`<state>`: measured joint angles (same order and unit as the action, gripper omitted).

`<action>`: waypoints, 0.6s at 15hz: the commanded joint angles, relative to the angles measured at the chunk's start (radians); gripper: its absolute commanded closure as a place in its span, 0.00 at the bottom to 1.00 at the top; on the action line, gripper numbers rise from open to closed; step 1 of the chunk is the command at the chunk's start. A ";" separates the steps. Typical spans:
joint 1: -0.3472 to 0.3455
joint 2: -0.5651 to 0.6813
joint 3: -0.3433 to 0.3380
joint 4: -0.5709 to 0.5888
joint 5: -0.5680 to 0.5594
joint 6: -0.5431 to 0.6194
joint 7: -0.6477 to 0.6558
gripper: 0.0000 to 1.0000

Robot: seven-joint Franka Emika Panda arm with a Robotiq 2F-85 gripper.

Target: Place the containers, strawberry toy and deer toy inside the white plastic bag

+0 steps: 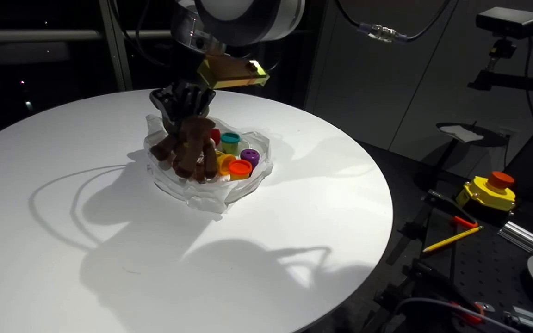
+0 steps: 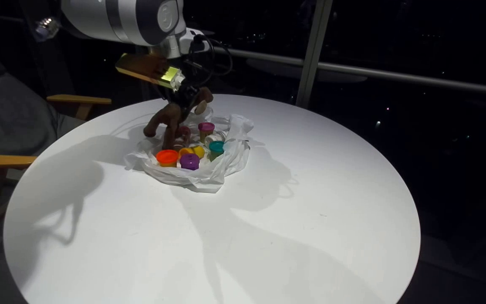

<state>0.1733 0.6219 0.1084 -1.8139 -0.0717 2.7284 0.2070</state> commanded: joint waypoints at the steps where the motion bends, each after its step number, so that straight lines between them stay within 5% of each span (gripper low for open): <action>1: 0.020 -0.012 -0.036 0.003 0.014 -0.015 -0.011 0.96; 7: 0.052 0.000 -0.093 -0.007 -0.018 -0.052 -0.003 0.96; 8: 0.050 0.007 -0.087 -0.006 -0.019 -0.067 -0.016 0.88; 9: 0.057 0.013 -0.089 0.000 -0.028 -0.084 -0.022 0.57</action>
<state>0.2048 0.6271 0.0342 -1.8221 -0.0786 2.6830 0.2042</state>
